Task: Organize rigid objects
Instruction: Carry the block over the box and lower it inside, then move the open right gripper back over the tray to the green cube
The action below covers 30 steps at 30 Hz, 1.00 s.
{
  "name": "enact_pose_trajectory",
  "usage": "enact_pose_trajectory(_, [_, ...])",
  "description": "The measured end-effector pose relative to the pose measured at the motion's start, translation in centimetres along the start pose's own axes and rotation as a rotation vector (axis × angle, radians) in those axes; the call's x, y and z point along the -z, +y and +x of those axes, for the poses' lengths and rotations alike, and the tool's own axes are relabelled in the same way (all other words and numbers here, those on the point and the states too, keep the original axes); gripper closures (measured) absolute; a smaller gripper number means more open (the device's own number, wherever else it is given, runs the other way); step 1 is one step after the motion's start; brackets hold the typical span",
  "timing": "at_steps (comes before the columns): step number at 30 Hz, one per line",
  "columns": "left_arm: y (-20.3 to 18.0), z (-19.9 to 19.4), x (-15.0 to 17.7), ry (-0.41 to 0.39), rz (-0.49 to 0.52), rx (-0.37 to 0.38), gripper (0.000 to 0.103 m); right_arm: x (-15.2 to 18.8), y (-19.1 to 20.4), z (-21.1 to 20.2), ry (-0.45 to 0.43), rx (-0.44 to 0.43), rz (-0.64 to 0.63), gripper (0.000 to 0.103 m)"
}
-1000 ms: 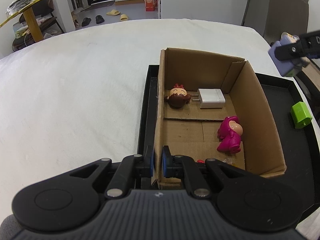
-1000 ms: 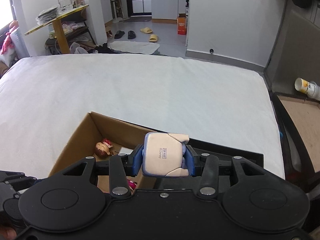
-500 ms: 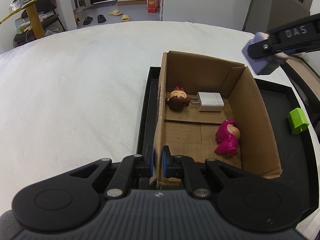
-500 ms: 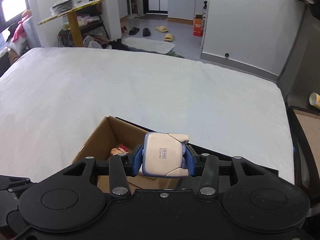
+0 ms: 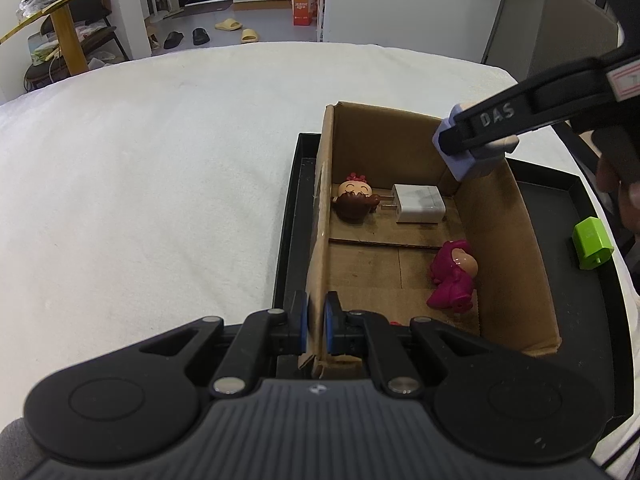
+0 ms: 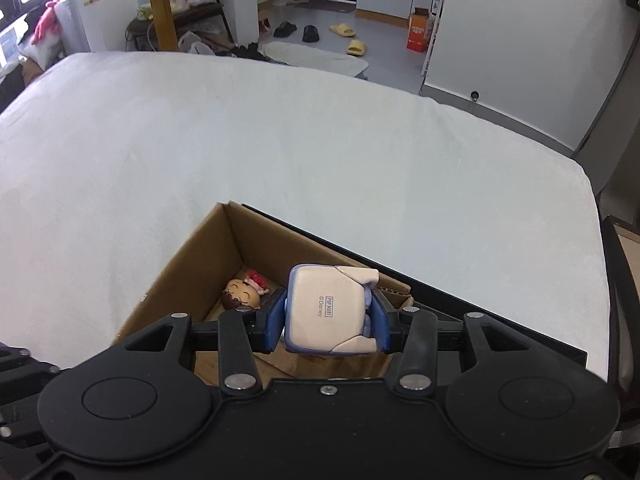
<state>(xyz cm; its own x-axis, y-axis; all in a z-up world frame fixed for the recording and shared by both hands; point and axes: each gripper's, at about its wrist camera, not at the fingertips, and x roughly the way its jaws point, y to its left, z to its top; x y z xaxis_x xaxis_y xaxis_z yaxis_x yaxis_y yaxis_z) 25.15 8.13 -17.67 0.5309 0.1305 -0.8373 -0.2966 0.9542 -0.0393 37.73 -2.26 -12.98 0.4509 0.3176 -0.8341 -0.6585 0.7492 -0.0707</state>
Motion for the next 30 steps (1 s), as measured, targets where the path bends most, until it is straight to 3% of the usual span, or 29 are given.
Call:
enact_pose_trajectory(5, [0.0,0.0,0.0,-0.002,-0.004,0.004,0.095,0.0,0.0,0.5,0.022,0.063,0.001,0.058])
enact_pose_trajectory(16, [0.1,0.1,0.0,-0.003,-0.007,0.004,0.095,0.3,-1.0,-2.4,-0.034,0.073,0.057,0.055])
enact_pose_trajectory(30, [-0.2,0.2,0.0,-0.002,0.002,-0.011,0.095,3.5,-4.8,-4.7,-0.038,0.104,0.137,0.053])
